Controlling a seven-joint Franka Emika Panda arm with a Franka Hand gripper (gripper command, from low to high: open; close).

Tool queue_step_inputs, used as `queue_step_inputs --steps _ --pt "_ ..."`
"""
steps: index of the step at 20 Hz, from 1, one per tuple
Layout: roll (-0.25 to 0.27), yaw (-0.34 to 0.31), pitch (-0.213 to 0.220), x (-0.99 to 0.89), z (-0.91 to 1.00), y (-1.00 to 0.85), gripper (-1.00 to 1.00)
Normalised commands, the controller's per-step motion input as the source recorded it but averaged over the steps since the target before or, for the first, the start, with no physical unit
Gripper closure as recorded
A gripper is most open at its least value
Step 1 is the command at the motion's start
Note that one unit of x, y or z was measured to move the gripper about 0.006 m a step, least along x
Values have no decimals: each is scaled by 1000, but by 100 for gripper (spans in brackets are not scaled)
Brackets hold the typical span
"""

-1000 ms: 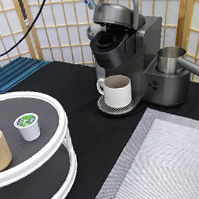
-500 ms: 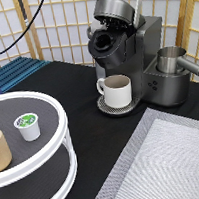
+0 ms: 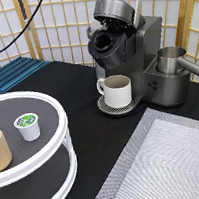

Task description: Make coffee

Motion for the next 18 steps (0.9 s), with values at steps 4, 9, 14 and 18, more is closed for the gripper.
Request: queue_step_inputs --steps 4,9,14,18 --pt "-102 -126 137 19 541 149 -100" --pt "-6 1 43 -279 601 -441 -100" --pt "-15 44 0 -461 454 -714 -100" --pt "18 -6 4 -309 189 -980 -100"
